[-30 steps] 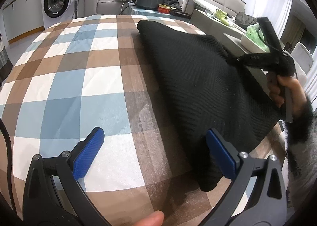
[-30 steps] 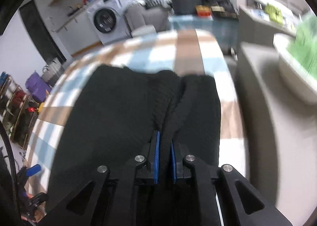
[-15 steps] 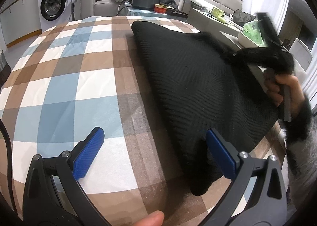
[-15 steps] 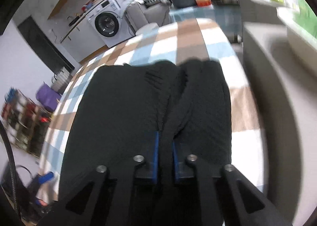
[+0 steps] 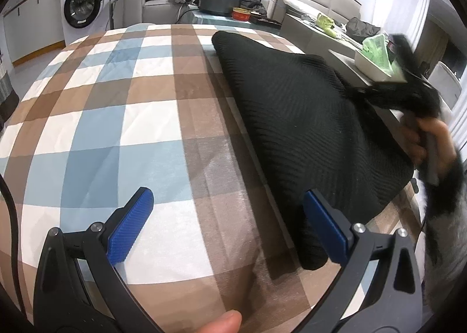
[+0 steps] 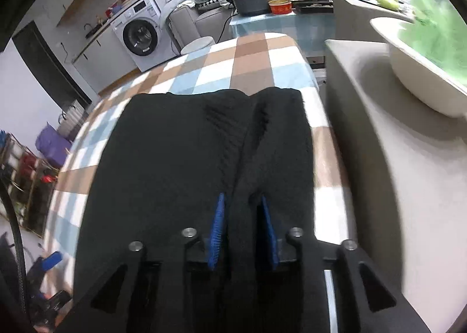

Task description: Fold small clothes

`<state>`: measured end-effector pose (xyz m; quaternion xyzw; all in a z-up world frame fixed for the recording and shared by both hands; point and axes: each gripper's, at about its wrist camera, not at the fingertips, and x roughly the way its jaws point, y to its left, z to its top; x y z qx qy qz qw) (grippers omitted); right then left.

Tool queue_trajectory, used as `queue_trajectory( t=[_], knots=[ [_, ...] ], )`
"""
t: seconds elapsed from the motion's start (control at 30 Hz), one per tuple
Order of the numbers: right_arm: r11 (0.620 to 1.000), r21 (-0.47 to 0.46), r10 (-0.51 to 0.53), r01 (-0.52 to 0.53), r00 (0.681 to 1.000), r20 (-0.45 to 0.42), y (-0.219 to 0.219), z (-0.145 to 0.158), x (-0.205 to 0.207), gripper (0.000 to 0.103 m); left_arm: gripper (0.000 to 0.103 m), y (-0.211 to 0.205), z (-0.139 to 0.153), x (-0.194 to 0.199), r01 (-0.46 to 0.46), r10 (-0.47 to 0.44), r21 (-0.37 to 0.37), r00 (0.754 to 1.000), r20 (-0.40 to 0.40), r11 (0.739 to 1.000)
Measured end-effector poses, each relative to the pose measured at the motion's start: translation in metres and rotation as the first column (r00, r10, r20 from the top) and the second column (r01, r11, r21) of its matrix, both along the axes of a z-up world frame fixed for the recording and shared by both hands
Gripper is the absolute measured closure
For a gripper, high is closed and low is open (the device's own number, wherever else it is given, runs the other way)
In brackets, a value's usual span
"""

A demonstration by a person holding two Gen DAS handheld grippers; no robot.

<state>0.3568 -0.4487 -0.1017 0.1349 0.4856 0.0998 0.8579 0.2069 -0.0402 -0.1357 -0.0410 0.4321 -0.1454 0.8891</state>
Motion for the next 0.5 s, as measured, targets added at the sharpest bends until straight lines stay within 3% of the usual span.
queue_trajectory(
  t=[0.2,0.33,0.5],
  knots=[
    [0.98,0.191,0.049,-0.051,0.999,0.013,-0.014,0.007,-0.09,0.061,0.001,0.002,-0.004,0.007,-0.018,0.018,-0.029,1.0,-0.018,0.999],
    [0.979,0.195,0.057,-0.059,0.998,0.017,-0.007,0.003,-0.133,0.061,0.001,-0.008,-0.007,0.007,0.009,-0.009,-0.03,1.0,-0.026,1.0],
    [0.988,0.148,0.041,-0.045,0.999,0.029,0.0,0.001,-0.15,0.061,0.001,-0.014,-0.005,0.006,0.018,-0.018,-0.024,1.0,-0.023,1.0]
  ],
)
